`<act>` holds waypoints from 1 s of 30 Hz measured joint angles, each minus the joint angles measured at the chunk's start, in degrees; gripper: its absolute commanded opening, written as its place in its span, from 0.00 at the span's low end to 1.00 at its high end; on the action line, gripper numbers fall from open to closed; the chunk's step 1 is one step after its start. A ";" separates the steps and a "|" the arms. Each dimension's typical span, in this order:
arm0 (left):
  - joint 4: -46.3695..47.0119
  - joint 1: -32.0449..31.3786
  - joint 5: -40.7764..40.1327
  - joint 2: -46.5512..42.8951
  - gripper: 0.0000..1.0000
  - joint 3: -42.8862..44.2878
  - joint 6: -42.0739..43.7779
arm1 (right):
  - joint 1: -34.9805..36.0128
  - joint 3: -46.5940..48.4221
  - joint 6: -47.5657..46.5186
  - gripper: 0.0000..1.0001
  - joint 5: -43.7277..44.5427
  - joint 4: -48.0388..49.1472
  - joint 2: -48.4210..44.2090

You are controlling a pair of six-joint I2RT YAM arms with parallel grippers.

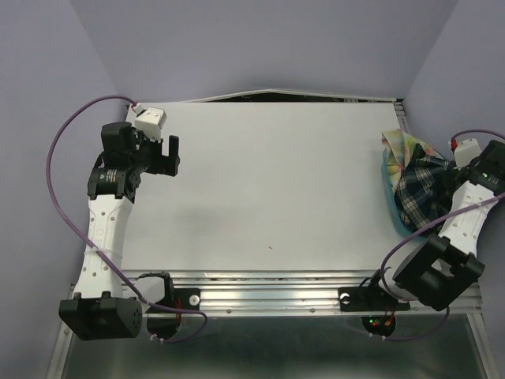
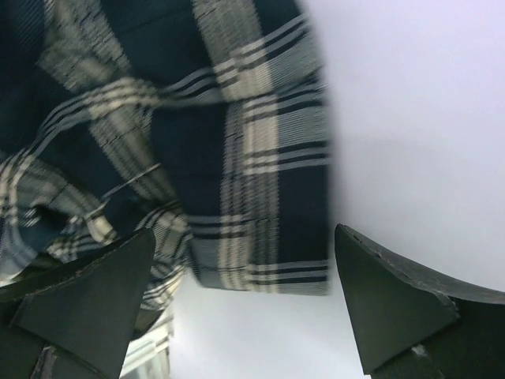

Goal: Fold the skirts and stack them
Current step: Grab the skirt from the pile

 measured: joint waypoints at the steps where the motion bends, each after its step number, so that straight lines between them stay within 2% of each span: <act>1: 0.00 0.00 0.04 0.00 0.99 0.00 0.00 | -0.07 -0.79 -0.09 0.99 -0.13 -0.24 -0.33; 3: 0.02 0.00 0.04 0.00 0.99 0.00 0.00 | -0.22 -2.01 -0.13 0.95 -0.26 -0.68 -0.81; 6: 0.04 0.00 0.04 0.00 0.99 0.00 0.00 | -0.59 -3.32 -0.20 0.83 -0.46 -1.18 -1.16; 7: 0.11 0.00 0.07 0.00 0.99 -0.02 0.00 | -0.81 -3.67 -0.17 0.73 -0.48 -1.11 -1.18; 8: 0.20 0.00 0.04 0.00 0.99 -0.04 0.00 | -0.90 -3.82 -0.26 0.67 -0.48 -1.20 -1.18; 9: 0.28 0.00 0.04 0.00 0.99 -0.07 0.00 | -0.98 -3.91 -0.26 0.53 -0.61 -1.40 -1.18; 12: 0.63 0.00 0.02 -0.04 0.99 -0.26 0.00 | -1.18 -3.74 0.11 0.22 -1.62 -2.05 -1.16; 13: 0.74 0.00 0.02 -0.07 0.99 -0.39 0.00 | -1.20 -3.58 0.20 0.06 -2.03 -2.56 -1.07; 14: 0.79 0.00 0.04 -0.09 0.99 -0.52 0.00 | -1.22 -2.82 0.68 0.01 -2.71 -3.85 -0.79; 16: 0.85 0.00 0.07 -0.07 0.99 -0.57 -0.07 | -1.22 0.61 2.10 0.01 -4.39 -6.67 0.70; 20: 0.85 0.00 0.85 0.28 0.99 -0.46 -0.46 | -0.76 13.88 5.70 0.01 -9.66 -10.88 5.35; 26: 0.42 0.02 1.79 4.92 0.99 3.63 -2.01 | 4.33 44.28 16.09 0.01 -20.33 -17.03 13.66; 30: 0.35 0.87 2.45 7.10 0.98 5.92 -3.48 | 11.17 61.18 23.89 0.01 -25.16 -15.74 18.47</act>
